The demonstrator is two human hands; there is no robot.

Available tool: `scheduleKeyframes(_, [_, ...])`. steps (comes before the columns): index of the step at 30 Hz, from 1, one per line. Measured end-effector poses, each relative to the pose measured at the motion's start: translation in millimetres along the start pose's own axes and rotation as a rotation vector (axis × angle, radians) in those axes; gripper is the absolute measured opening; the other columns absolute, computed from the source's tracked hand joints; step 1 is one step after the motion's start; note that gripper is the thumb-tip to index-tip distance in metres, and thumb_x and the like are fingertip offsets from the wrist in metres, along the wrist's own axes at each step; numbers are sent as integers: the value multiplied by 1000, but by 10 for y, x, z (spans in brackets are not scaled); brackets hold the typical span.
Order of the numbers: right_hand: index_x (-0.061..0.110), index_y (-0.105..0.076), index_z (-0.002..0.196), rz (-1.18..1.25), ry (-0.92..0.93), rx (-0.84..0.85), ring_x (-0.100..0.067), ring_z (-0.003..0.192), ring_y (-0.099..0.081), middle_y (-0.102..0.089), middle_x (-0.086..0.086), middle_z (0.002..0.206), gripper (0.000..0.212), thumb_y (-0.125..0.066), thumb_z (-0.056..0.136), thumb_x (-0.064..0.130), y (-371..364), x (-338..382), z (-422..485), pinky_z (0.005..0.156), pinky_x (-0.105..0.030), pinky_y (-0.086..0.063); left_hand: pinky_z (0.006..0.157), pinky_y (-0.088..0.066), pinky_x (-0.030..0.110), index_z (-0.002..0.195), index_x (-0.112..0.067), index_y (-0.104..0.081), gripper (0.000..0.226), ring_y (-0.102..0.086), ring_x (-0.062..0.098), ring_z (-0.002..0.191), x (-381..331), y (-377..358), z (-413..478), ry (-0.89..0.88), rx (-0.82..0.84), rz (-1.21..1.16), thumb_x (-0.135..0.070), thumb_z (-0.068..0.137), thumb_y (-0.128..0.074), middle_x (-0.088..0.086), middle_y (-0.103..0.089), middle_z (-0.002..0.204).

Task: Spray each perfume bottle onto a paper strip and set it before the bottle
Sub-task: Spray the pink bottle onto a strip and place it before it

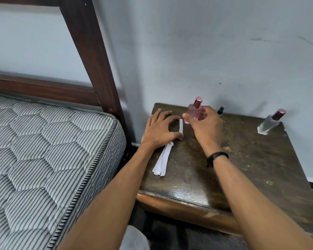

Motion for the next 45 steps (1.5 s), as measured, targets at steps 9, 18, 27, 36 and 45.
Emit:
scheduleKeyframes(9, [25, -62, 99, -31, -7, 15, -13, 86, -63, -65, 8, 95, 35, -85, 81, 45, -192, 21, 212, 63, -21, -41, 118, -30, 38, 119, -34, -62, 62, -21, 12, 146, 78, 26, 6, 16, -139, -179, -50, 63, -83, -15, -50, 138])
scheduleKeyframes(18, [23, -61, 97, -145, 52, 7, -15, 82, -62, -63, 7, 91, 41, -83, 80, 53, -325, -41, 251, 71, -32, -51, 118, -30, 40, 137, -32, -47, 81, -17, 14, 149, 34, 69, -42, 25, -135, -189, -47, 66, -82, -9, -47, 145])
scheduleKeyframes(27, [19, -70, 111, -67, 83, 114, -13, 93, -68, -72, 3, 103, 36, -85, 83, 38, -340, -255, 284, 83, -32, -58, 120, -27, 38, 141, -32, -43, 86, -13, 11, 151, 28, 63, -43, 41, -136, -191, -46, 66, -83, -9, -43, 148])
scheduleKeyframes(36, [18, -73, 116, -8, 59, 119, -6, 96, -68, -74, 6, 106, 35, -83, 86, 32, -328, -326, 284, 80, -23, -54, 119, -28, 38, 140, -34, -45, 85, -14, 11, 150, 21, 53, -39, 47, -132, -177, -48, 65, -83, -10, -44, 147])
scheduleKeyframes(45, [19, -75, 114, -1, 73, 120, -5, 94, -68, -74, 7, 103, 30, -82, 87, 29, -342, -345, 302, 75, -18, -50, 119, -28, 37, 140, -33, -45, 84, -15, 12, 150, 7, 86, -52, 42, -125, -177, -45, 67, -84, -9, -44, 149])
Point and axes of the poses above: each hand's wrist, its own z-axis towards the middle knuckle, its own y-axis out of the back of the hand, x = y × z, the point moved 3 cm from there along z, towards the middle knuckle
